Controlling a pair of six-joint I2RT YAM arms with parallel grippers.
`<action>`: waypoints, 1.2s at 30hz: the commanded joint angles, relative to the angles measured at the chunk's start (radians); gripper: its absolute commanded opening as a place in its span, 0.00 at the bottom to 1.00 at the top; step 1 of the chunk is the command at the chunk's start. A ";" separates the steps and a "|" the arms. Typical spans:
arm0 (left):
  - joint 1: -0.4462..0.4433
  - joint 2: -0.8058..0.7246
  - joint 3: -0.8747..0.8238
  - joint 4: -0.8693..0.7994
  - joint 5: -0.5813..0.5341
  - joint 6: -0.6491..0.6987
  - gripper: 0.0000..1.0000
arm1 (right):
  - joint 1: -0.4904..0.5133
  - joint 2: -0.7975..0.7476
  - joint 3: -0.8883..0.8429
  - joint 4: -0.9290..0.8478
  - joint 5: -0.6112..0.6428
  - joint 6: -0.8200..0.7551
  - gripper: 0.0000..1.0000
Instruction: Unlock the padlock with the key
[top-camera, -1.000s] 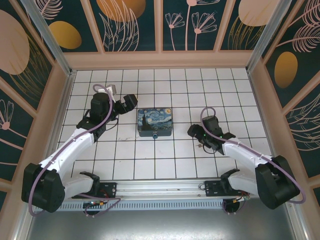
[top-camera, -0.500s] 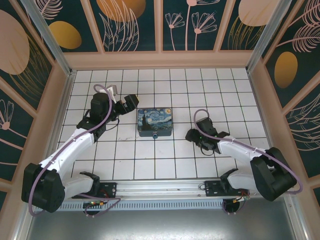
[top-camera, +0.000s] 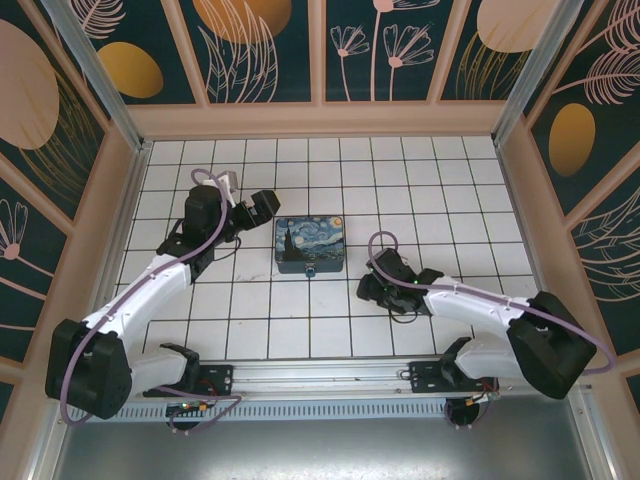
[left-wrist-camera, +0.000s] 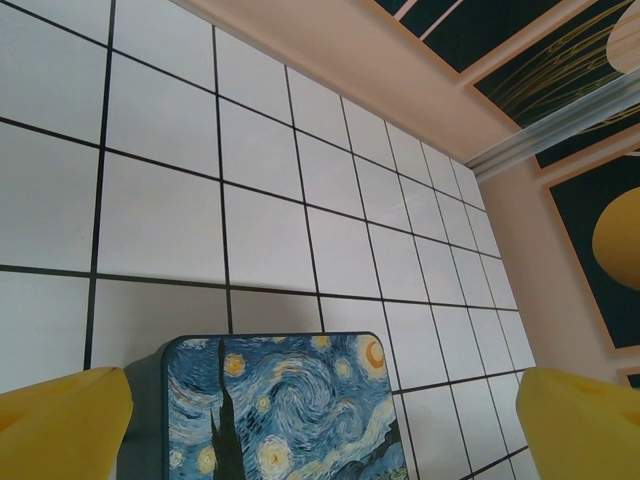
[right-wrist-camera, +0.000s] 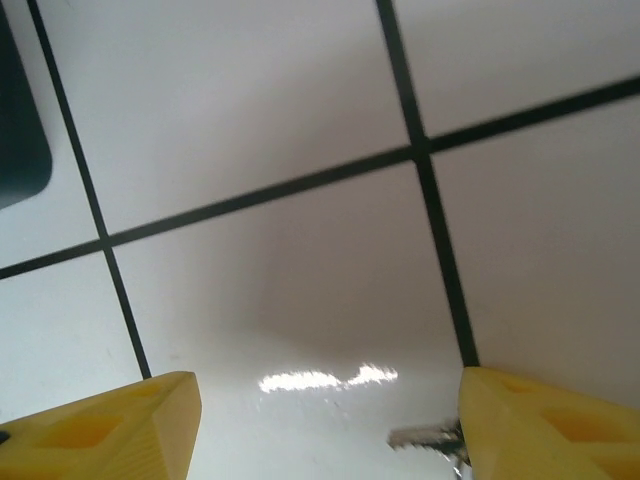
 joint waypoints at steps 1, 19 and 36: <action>0.004 0.013 -0.015 0.039 0.025 -0.015 0.99 | 0.000 -0.070 0.034 -0.122 0.062 0.070 0.69; 0.004 0.034 -0.029 0.064 0.056 -0.037 0.98 | -0.005 0.083 0.118 -0.152 0.065 -0.122 0.66; 0.004 0.042 -0.034 0.085 0.063 -0.049 0.99 | 0.046 0.058 0.082 -0.199 -0.056 -0.066 0.59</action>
